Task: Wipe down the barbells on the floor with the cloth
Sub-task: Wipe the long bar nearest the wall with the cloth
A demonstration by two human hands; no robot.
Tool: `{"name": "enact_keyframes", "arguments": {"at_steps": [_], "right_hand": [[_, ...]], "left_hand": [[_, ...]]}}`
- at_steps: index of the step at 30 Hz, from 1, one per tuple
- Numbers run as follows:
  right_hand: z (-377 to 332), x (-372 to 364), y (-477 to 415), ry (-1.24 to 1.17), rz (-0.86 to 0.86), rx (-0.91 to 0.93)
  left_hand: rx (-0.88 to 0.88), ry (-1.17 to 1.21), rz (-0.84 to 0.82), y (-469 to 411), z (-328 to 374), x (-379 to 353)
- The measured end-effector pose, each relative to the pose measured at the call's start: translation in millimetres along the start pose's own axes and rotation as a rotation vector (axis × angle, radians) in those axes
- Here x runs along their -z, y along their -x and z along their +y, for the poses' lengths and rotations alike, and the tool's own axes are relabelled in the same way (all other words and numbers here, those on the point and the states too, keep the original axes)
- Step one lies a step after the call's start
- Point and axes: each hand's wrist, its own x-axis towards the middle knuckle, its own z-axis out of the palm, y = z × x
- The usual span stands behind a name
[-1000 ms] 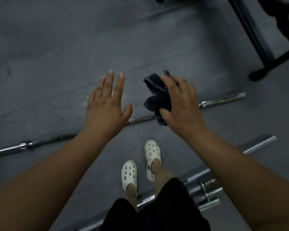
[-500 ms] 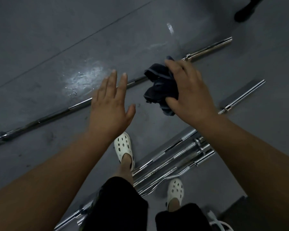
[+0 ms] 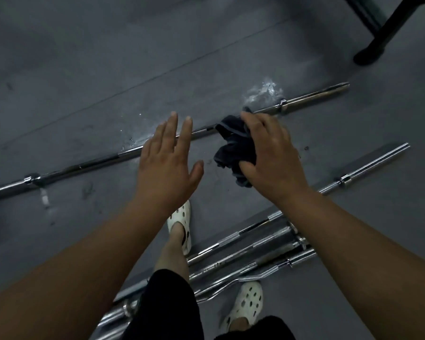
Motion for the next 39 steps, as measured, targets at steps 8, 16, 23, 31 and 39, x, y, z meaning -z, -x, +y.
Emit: {"name": "enact_keyframes", "arguments": {"at_steps": [8, 16, 23, 31, 39], "right_hand": [[1, 12, 77, -0.040, 0.021, 0.068], [-13, -34, 104, -0.040, -0.076, 0.059], [-36, -89, 64, -0.032, -0.151, 0.091], [-33, -218, -48, -0.019, -0.171, 0.092], [26, -422, -144, 0.077, -0.228, 0.136]], "left_hand": [[0.133, 0.011, 0.114, 90, 32, -19], [0.234, 0.015, 0.104, 125, -1, -43], [0.275, -0.029, 0.082, 106, -73, -61], [0.248, -0.037, 0.007, -9, -186, -153], [0.173, -0.147, -0.006, -130, -324, -308]]}}
